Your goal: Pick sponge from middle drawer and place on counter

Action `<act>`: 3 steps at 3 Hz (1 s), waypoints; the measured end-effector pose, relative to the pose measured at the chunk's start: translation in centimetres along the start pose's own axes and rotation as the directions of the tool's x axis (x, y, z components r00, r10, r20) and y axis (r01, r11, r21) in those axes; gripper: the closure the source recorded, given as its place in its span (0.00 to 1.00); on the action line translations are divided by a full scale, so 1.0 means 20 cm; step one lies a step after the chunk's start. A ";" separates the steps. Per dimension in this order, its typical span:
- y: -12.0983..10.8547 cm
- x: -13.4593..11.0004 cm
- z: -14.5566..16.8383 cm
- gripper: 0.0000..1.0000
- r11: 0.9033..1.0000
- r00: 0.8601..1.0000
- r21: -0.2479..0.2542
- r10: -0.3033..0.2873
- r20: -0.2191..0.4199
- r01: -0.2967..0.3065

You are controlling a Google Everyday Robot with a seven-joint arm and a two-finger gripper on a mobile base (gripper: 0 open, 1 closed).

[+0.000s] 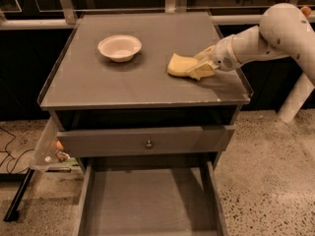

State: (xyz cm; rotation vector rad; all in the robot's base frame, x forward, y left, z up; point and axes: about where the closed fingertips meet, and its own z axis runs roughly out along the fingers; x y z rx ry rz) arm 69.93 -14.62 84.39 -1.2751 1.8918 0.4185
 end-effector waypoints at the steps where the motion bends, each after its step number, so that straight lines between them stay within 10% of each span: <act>1: 0.00 0.00 0.00 0.25 1.000 1.000 0.000 0.000 0.000 0.000; 2: 0.00 0.00 0.00 0.00 1.000 1.000 0.000 0.000 0.000 0.000; 3: 0.00 0.00 0.00 0.00 1.000 1.000 0.000 0.000 0.000 0.000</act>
Offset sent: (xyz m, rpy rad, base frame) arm 0.0000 0.0000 0.0000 0.0000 0.0000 0.0000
